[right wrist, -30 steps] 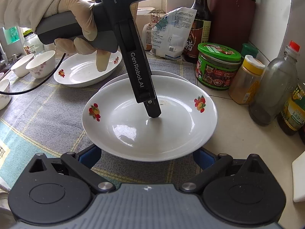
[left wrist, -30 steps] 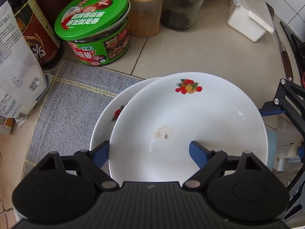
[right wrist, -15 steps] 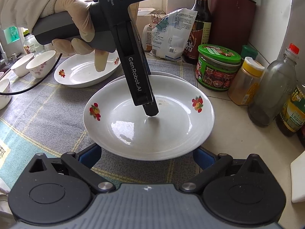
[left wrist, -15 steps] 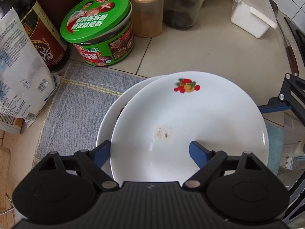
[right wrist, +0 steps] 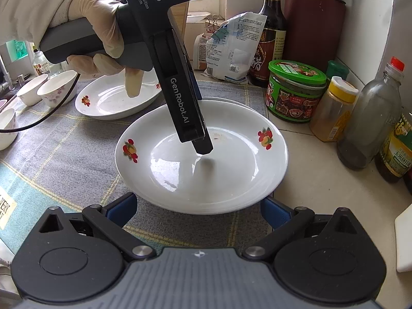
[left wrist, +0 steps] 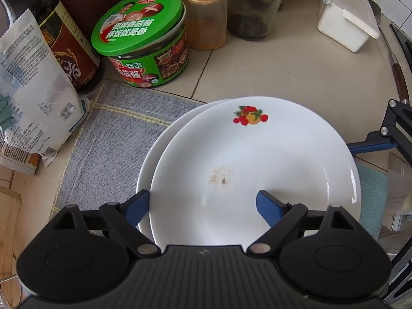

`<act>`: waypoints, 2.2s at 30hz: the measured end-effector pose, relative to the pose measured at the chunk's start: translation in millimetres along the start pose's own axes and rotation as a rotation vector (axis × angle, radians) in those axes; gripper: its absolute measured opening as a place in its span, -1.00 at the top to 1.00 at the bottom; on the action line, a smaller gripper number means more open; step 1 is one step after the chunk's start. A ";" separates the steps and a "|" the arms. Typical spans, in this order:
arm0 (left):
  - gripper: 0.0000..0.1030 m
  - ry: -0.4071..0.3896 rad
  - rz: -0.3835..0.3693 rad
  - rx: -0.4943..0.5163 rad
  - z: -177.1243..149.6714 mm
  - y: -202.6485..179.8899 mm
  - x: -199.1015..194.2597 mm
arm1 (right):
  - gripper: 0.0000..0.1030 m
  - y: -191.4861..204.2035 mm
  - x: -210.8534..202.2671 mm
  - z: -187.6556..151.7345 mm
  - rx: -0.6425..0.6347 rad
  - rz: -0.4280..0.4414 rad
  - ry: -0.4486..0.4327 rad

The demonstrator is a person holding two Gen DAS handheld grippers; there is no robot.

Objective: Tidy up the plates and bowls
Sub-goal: 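Open the left gripper to release the plate on the stack, then move the right gripper to the rim of the fruit-decal plate by the knife stand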

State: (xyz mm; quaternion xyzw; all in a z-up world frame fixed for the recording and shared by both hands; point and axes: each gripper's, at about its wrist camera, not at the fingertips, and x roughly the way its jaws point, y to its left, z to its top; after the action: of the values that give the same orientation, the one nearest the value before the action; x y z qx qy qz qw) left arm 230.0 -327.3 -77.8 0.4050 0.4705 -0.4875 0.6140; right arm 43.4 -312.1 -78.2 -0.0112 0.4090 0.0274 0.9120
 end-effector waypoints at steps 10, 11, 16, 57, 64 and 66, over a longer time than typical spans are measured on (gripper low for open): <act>-0.79 -0.013 0.044 -0.016 -1.8 -1.0 -3.8 | -1.00 4.7 -7.2 -3.1 -0.018 -0.004 -0.013; -0.79 -0.015 0.051 -0.020 -2.2 -0.9 -4.1 | -1.00 5.1 -8.1 -3.7 -0.018 -0.005 -0.013; -0.79 -0.060 0.067 -0.067 -6.4 2.1 -11.7 | -1.00 6.1 -13.0 -6.2 -0.025 -0.018 -0.021; -0.89 -0.407 0.431 -0.702 -235.7 3.4 -66.7 | -1.00 65.3 12.5 49.2 -0.137 0.079 -0.051; -0.89 -0.393 0.377 -0.724 -249.0 25.8 -37.7 | -1.00 74.9 29.9 71.5 -0.144 0.099 -0.011; -0.89 -0.391 0.369 -0.733 -251.8 30.6 -31.3 | -1.00 76.6 35.9 77.7 -0.151 0.104 0.001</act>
State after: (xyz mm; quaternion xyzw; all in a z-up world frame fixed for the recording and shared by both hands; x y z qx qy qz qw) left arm 211.4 -73.7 -103.9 0.1383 0.4073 -0.2387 0.8707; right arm 120.6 -230.8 -53.1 -0.0587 0.4064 0.1054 0.9057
